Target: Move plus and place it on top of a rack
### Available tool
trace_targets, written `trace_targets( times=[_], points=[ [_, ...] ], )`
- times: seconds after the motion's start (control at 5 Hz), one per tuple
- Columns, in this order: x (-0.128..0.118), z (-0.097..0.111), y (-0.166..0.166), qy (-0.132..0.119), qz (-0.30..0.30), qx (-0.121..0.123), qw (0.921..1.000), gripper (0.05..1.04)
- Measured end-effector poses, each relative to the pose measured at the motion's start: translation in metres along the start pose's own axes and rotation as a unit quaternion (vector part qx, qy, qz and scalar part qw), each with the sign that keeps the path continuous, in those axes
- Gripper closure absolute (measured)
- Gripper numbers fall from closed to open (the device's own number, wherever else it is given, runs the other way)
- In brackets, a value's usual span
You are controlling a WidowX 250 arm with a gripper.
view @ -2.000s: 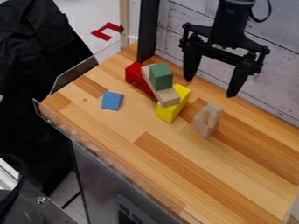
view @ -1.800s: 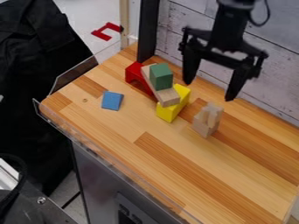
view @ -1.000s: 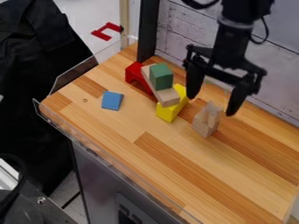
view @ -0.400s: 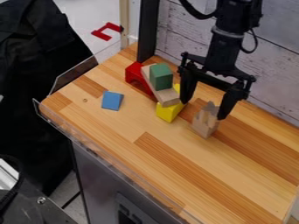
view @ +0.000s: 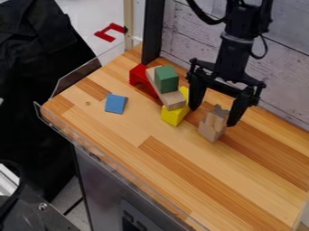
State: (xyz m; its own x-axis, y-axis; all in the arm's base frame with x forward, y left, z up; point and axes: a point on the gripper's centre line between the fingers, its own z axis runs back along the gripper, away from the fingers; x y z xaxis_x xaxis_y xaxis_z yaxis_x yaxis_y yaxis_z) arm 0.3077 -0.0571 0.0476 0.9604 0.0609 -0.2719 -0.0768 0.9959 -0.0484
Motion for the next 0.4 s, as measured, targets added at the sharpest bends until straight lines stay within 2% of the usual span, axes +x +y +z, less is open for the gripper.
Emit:
trace_targets(
  times=[0.2, 0.4],
  points=[
    [0.0017, -0.0096, -0.0012, 0.013, 0.0, -0.002, 0.9999, 0.116],
    [0.0037, -0.01, -0.0031, 0.008, 0.002, -0.01, 0.9999, 0.388]
  ],
)
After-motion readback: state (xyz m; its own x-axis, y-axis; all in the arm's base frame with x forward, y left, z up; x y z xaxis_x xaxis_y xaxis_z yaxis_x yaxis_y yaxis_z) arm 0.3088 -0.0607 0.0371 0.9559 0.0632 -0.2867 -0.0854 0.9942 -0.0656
